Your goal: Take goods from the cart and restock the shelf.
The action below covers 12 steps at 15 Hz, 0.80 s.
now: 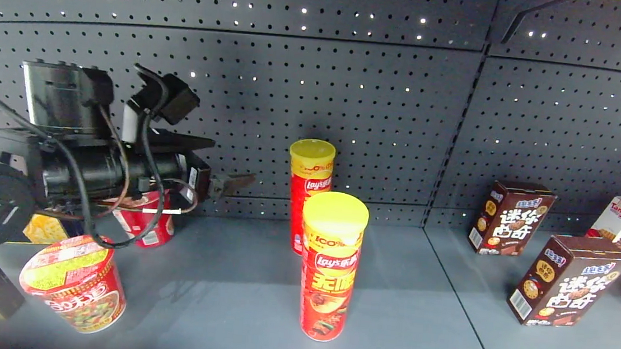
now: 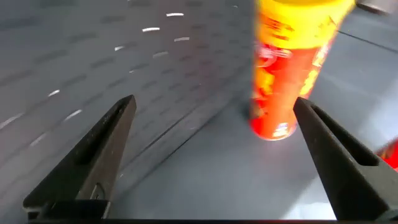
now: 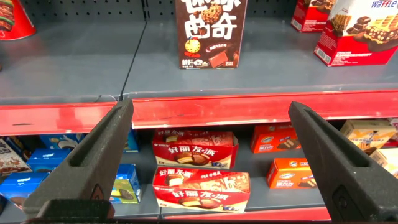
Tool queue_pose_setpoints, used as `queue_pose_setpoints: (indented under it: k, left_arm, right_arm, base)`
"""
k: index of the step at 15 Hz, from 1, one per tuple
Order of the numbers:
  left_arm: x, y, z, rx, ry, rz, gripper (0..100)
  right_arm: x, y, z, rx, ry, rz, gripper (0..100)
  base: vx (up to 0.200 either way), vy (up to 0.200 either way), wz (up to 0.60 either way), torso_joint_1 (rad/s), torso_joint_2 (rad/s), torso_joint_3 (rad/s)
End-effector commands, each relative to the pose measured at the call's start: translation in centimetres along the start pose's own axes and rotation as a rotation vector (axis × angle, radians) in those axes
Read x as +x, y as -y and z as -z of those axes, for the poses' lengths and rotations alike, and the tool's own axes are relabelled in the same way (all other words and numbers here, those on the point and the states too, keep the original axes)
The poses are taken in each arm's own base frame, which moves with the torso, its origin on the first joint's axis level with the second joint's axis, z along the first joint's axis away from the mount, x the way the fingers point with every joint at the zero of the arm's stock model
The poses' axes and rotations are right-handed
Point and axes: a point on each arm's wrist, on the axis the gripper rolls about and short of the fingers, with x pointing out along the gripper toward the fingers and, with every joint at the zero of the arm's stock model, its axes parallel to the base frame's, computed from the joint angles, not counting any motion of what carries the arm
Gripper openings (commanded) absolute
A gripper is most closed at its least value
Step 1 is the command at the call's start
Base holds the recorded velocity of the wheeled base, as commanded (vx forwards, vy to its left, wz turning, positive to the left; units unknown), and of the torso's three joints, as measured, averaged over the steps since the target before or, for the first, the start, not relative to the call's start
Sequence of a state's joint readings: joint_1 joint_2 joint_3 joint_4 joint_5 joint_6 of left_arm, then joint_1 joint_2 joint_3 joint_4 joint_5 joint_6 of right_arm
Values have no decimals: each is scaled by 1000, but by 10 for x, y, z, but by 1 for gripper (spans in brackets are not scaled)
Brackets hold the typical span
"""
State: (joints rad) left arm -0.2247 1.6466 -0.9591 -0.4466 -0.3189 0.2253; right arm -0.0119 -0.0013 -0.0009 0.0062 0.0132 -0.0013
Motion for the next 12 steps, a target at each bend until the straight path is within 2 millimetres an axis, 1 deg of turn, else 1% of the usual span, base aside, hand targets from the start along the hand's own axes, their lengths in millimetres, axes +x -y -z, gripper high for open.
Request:
queue_pose_setpoints:
  k: [1,2,3,4,5,6,7,8,9,10,11,12]
  left_arm:
    - [-61,15,-21,-30,89,-163,100]
    - [-85,19,-28,-62,129,-247,100]
    - [-115,26,-28,-113,171,-334,100]
    - [-137,34,-18,-165,184,-398,100]
    - [-156,44,-1,-214,186,-448,100]
    - [-169,51,13,-242,178,-466,100]
    - [-184,61,36,-266,163,-468,100]
    - [-200,73,67,-287,129,-473,100]
    - [-220,87,111,-301,85,-507,100]
    - [-231,95,134,-307,83,-530,100]
    - [-236,102,152,-313,68,-535,100]
    - [-240,106,161,-317,61,-555,100]
  right_arm:
    - [0,0,0,0,-1,0,100]
    - [0,0,0,0,-2,0,100]
    - [0,0,0,0,-2,0,100]
    - [0,0,0,0,-2,0,100]
    - [0,0,0,0,-1,0,100]
    - [0,0,0,0,-1,0,100]
    - [0,0,0,0,-1,0,100]
    - [0,0,0,0,-1,-2,100]
    - [0,0,0,0,-2,0,100]
    - [0,0,0,0,-1,0,100]
    - [0,0,0,0,-2,-2,100]
    - [0,0,0,0,-2,0,100]
  base:
    - [0,0,0,0,0,0]
    - [0,0,0,0,0,0]
    - [0,0,0,0,0,0]
    - [0,0,0,0,0,0]
    - [0,0,0,0,0,0]
    - [0,0,0,0,0,0]
    - [0,0,0,0,0,0]
    - [0,0,0,0,0,0]
    - [0,0,0,0,0,0]
    - [0,0,0,0,0,0]
    - [0,0,0,0,0,0]
    - [0,0,0,0,0,0]
